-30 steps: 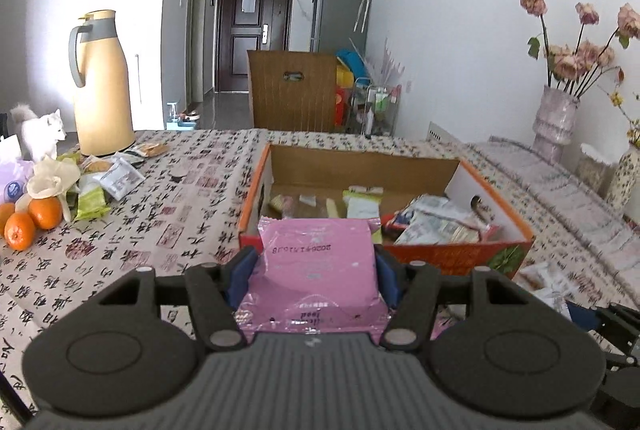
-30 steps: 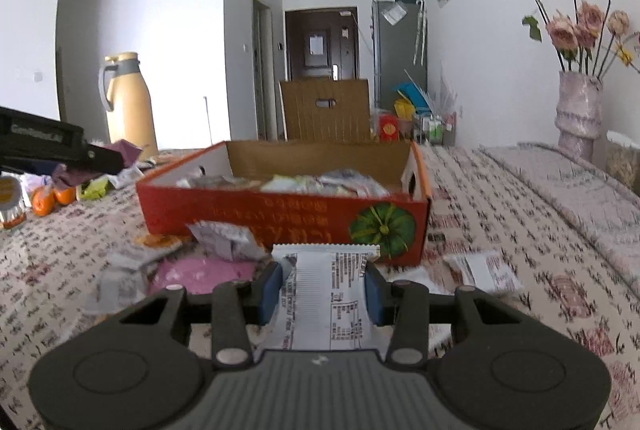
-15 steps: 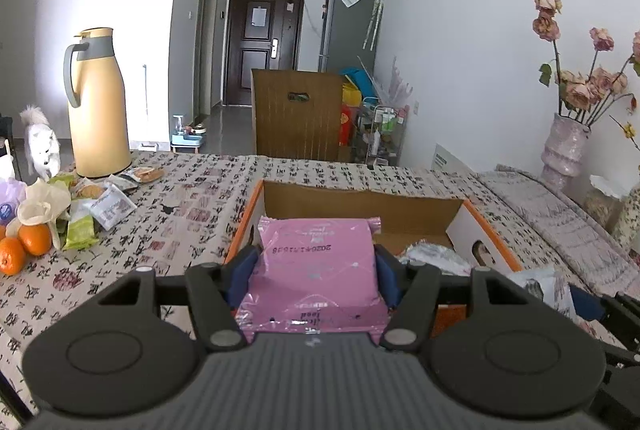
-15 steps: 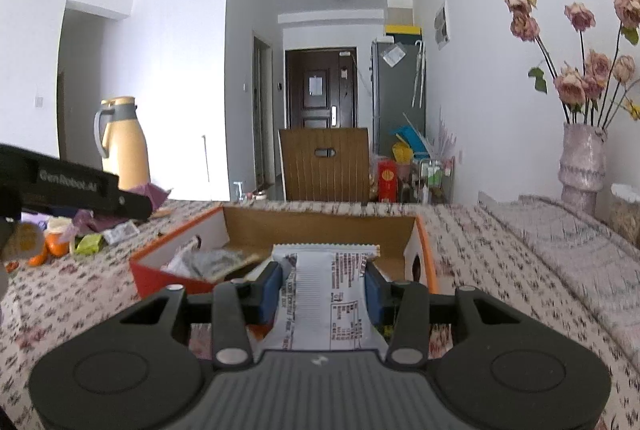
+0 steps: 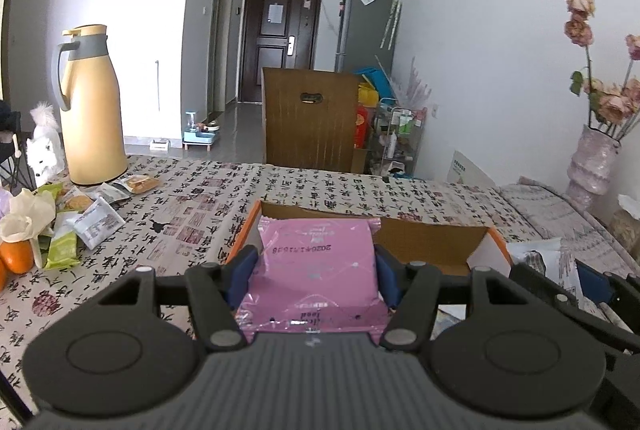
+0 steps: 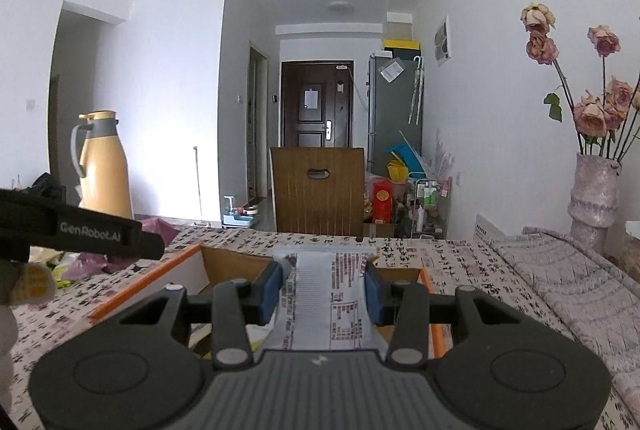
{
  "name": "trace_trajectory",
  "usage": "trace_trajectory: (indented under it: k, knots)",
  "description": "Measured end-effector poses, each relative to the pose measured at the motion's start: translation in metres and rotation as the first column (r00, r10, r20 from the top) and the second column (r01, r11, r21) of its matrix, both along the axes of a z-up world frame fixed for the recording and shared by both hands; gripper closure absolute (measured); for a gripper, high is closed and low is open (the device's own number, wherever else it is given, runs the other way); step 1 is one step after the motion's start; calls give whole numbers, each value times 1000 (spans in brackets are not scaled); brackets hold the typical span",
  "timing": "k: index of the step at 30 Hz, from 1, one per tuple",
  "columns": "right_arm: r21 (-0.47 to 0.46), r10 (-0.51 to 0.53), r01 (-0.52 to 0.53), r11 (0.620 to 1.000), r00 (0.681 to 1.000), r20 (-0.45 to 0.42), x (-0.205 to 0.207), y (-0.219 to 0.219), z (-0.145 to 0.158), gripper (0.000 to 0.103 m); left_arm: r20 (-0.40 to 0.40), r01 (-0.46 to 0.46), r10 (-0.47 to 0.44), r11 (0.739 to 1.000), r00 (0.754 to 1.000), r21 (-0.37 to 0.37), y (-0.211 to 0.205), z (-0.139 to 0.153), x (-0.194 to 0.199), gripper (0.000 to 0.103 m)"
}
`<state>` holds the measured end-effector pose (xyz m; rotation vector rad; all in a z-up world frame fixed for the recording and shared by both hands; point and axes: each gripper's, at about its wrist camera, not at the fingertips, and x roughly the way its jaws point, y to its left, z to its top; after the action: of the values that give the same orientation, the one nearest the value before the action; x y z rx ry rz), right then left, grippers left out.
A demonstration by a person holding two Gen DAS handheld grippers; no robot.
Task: Organize snacks
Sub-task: 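Carry the pink packet and white wrapper into the box and open both tools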
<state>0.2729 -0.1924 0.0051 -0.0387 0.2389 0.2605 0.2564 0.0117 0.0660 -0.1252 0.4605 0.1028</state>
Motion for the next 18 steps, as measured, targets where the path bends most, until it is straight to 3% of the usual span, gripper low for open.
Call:
trace_trajectory:
  k: [8, 16, 18]
  knots:
    - [20, -13, 15, 1000, 997, -76, 37, 2, -30, 61, -49, -19, 20, 1000, 999, 8, 1, -30, 29, 41]
    - [21, -33, 36, 999, 991, -127, 40, -2, -40, 61, -86, 3, -3, 1000, 996, -1, 1, -45, 32, 40]
    - [23, -36, 39, 999, 991, -131, 39, -3, -41, 58, -68, 6, -6, 1000, 998, -2, 1, -43, 29, 32]
